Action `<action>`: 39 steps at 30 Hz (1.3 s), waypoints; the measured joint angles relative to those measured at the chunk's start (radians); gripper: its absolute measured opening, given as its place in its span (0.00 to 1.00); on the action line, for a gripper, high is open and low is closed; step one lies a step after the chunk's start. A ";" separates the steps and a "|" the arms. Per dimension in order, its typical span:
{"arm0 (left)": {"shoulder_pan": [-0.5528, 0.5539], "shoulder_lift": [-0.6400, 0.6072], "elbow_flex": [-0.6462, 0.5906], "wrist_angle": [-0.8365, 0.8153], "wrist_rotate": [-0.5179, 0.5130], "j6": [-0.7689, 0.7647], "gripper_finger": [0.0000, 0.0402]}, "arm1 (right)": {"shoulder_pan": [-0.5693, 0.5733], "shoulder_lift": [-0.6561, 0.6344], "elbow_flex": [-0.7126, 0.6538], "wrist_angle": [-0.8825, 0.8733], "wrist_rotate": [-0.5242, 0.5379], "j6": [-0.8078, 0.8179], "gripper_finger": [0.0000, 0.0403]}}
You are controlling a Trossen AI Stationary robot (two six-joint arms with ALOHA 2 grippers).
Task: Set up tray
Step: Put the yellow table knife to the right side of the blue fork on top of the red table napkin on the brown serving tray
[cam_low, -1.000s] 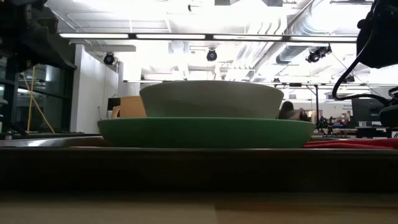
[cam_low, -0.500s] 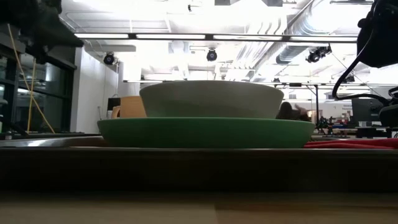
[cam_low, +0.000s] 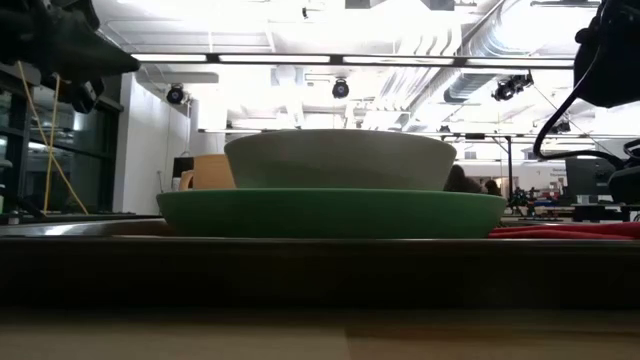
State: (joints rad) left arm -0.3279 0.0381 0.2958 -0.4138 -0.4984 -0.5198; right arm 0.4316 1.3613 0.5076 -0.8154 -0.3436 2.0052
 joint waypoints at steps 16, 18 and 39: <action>0.000 -0.031 -0.145 0.133 0.083 0.019 0.11 | 0.000 0.000 0.001 0.012 0.000 0.010 0.17; 0.000 -0.031 -0.149 0.134 0.102 0.018 0.11 | 0.000 0.000 0.002 0.009 -0.003 0.010 0.17; 0.000 -0.031 -0.161 0.120 0.115 0.008 0.11 | -0.001 0.001 0.000 0.014 -0.043 0.010 0.11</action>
State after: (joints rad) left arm -0.3275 0.0071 0.1345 -0.2943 -0.3832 -0.5121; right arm 0.4309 1.3621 0.5076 -0.8017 -0.3868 2.0153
